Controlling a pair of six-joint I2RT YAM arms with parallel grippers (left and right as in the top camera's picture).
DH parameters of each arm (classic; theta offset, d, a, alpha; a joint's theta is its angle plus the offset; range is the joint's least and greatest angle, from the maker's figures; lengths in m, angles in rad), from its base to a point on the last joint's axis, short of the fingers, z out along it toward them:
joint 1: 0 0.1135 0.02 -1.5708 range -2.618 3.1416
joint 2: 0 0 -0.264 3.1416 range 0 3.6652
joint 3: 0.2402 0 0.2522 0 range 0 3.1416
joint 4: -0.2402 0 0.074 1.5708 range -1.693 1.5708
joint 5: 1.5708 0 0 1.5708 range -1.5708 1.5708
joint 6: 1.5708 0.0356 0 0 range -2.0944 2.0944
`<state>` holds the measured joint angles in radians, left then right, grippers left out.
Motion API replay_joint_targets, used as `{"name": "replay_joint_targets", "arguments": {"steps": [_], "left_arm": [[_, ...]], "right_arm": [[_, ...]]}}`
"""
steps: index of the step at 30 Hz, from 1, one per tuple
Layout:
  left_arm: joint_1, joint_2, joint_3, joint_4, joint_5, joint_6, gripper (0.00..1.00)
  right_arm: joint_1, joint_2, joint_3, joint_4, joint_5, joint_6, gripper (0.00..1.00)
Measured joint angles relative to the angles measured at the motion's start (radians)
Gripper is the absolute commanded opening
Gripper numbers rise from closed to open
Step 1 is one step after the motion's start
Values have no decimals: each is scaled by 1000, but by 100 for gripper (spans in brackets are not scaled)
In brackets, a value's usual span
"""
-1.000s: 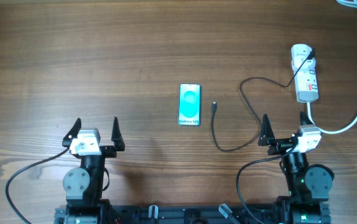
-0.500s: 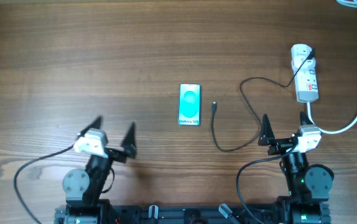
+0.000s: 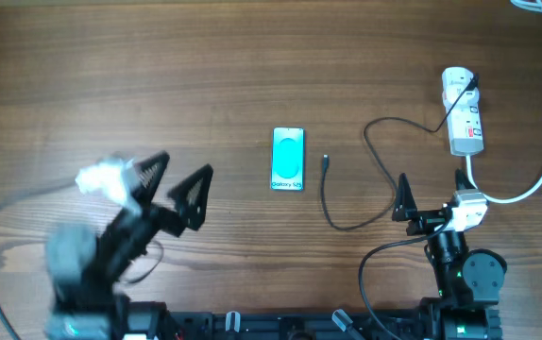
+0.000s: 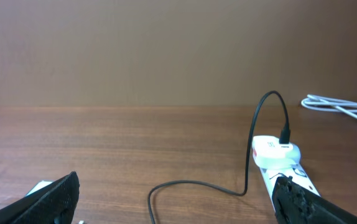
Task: Plug charger to phone and switch on socket
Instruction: 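Move the left gripper toward the phone in the table centre, then lower the left gripper over the phone and grip its top edge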
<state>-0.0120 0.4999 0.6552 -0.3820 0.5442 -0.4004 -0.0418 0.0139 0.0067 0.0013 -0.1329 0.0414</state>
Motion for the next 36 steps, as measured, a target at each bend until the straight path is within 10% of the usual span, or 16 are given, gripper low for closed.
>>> {"name": "replay_joint_targets", "arguments": {"steps": [5,16,36], "left_arm": [[0,619,655,-666,26,95,100],[-418,1208,1137,-1085,-254,-70,100],[-592,1757,1188,-735,-468,-93,100]], "right_arm": [[0,1,0,0,1,0,100],[0,2,0,0,3,0,100],[0,2,0,0,3,0,100]]}}
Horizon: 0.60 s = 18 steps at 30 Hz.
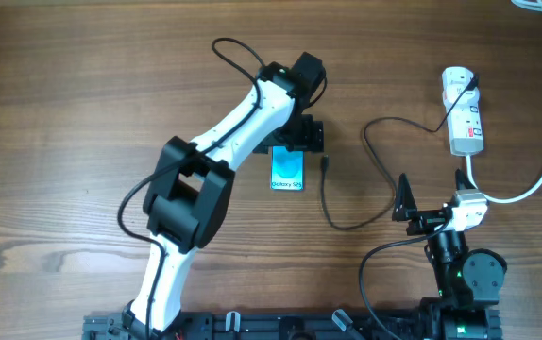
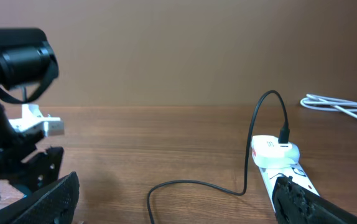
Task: Plug charger to phone and switch on socket
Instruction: 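Lower the left gripper over the phone and grip its top edge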
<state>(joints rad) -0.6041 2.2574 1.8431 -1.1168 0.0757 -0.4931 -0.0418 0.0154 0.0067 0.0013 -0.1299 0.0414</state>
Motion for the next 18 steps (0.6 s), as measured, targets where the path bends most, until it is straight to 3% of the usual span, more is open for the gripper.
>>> {"name": "replay_joint_targets", "arguments": {"steps": [18], "left_arm": [[-23,69,1,15,-64,-7,97]], "right_arm": [[0,0,0,0,0,0,100]]}}
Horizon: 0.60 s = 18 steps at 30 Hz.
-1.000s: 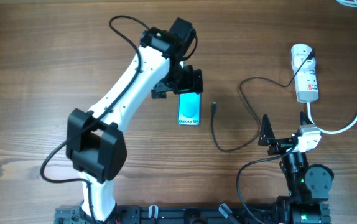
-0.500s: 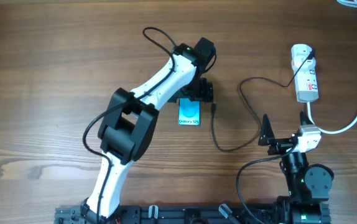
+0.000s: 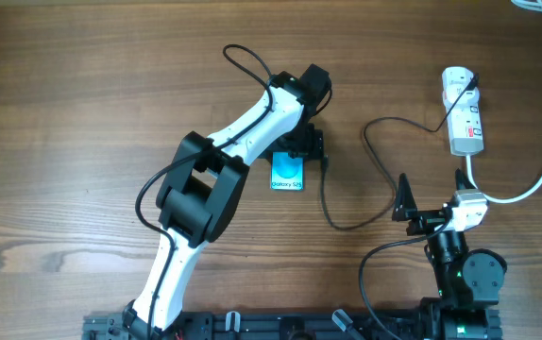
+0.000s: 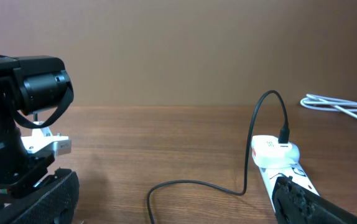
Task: Plug charger to phone and switch on socket
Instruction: 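Lower the left gripper over the phone and grip its top edge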
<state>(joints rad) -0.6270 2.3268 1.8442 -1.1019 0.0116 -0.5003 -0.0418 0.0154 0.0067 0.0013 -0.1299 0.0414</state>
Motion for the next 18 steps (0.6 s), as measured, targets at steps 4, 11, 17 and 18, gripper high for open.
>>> {"name": "replay_joint_targets", "arguments": {"steps": [4,11,17,18], "left_arm": [[-1,0,0,0,0,-3,95],[-1,0,0,-8,1,-7,88],[-1,0,0,-8,0,-11,100],[0,0,0,-8,0,-11,100]], "right_arm": [[0,0,0,0,0,0,100],[0,0,0,0,0,0,100],[0,0,0,0,0,0,100],[0,0,0,0,0,0,100]]}}
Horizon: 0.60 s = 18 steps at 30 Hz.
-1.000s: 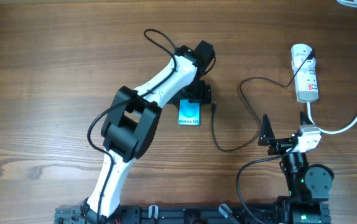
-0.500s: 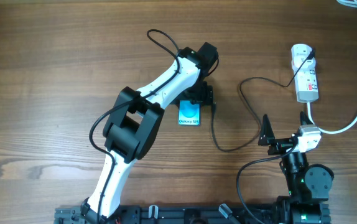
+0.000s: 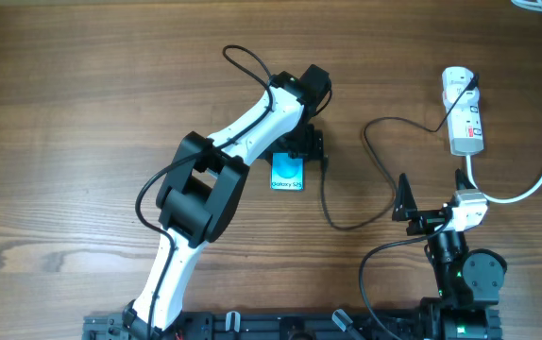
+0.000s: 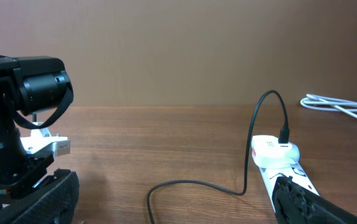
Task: Plug charger to phone and switch on socket
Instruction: 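Lower the left gripper over the phone and grip its top edge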
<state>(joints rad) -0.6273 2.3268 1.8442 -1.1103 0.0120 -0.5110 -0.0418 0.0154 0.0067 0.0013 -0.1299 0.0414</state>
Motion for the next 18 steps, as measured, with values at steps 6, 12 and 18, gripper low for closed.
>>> {"name": "replay_joint_targets", "arguments": {"steps": [6,12,18], "left_arm": [[0,0,0,0,0,0,90],[-1,0,0,2,0,0,73],[-1,0,1,-2,0,0,70]], "right_arm": [[0,0,0,0,0,0,100],[0,0,0,0,0,0,100],[0,0,0,0,0,0,100]]}}
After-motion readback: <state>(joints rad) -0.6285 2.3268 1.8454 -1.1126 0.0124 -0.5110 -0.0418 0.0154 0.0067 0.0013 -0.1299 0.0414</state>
